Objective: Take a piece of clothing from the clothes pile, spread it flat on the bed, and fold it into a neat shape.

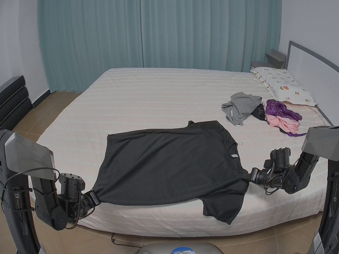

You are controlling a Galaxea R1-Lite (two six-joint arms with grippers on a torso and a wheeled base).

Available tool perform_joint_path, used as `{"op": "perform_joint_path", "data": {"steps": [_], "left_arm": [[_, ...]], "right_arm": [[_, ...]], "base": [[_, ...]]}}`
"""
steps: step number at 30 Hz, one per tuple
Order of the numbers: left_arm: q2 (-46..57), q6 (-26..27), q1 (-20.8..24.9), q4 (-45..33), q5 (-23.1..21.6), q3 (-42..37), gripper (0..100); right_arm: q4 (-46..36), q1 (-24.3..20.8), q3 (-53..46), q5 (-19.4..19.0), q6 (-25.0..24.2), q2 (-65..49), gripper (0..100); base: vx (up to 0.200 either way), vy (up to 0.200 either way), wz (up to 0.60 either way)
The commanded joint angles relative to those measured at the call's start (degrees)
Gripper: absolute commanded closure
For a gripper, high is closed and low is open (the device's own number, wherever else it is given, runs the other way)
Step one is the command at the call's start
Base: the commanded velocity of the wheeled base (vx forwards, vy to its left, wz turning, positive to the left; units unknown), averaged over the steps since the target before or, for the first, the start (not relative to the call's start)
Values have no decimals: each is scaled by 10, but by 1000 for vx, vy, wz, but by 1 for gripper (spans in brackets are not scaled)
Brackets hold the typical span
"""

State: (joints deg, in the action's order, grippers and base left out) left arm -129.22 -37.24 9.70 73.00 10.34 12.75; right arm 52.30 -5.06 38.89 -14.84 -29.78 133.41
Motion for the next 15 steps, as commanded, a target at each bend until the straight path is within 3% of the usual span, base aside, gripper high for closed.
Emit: {"op": "perform_joint_path", "data": {"steps": [1,7,15], "left_arm": [[-17,-1,1,1,-7,3,0],[-8,-26,-14,1,-15,18,0],[44,-28,-44,19,-40,18,0]], "right_arm": [[1,-3,-1,-1,0,2,0],[6,-2,-18,-6,-13,-28,0],[6,0,-29,-6,-119,-73,0]], "base": [[0,0,0],[0,0,0],[0,0,0]]}}
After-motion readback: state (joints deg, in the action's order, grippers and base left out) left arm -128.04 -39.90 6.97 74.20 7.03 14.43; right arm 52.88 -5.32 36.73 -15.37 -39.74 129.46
